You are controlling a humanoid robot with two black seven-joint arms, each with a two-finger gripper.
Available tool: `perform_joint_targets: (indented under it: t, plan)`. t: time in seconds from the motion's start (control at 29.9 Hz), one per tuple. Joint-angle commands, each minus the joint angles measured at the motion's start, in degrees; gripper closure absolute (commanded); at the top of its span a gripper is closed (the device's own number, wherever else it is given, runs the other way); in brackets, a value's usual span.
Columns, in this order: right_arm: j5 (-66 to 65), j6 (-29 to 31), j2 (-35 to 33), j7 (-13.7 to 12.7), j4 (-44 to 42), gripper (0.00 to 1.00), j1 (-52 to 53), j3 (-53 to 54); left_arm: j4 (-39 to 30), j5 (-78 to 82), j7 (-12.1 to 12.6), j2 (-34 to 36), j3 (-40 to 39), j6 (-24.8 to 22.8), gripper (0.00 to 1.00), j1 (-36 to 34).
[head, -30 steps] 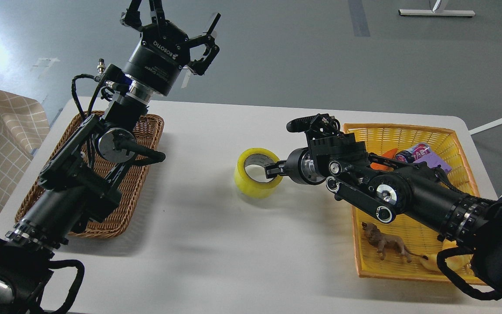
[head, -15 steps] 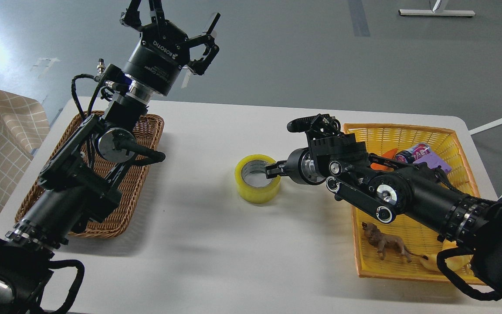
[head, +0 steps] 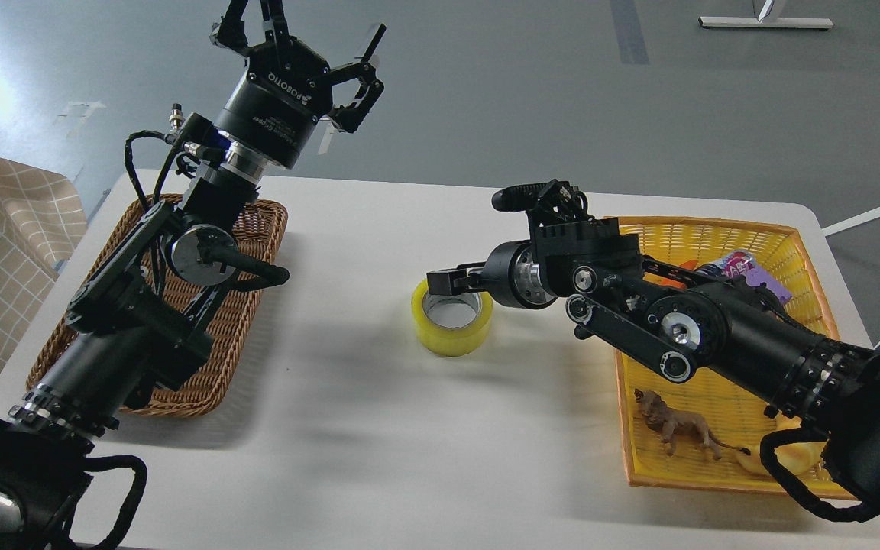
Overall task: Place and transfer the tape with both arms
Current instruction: 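Withdraw the right gripper up and back above the yellow basket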
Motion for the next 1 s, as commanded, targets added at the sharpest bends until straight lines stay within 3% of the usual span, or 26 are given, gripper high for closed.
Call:
perform_joint_targets:
  t: [0.0, 0.5, 0.97]
  plan:
    - [-0.1, 0.0, 0.0, -0.1, 5.9, 0.01, 0.1, 1.7, 0.0, 0.0, 0.0, 0.1, 0.0, 0.0, 0.02, 0.0]
    - [-0.1, 0.0, -15.4, -0.4, 23.5, 0.01, -0.5, 13.1, 0.0, 0.0, 0.1, 0.6, 0.0, 0.0, 0.02, 0.1]
    - [0.2, 0.0, -17.9, 0.3, 33.2, 0.01, -12.6, 34.4, 0.0, 0.0, 0.1, 0.8, -0.1, 0.0, 0.02, 0.3]
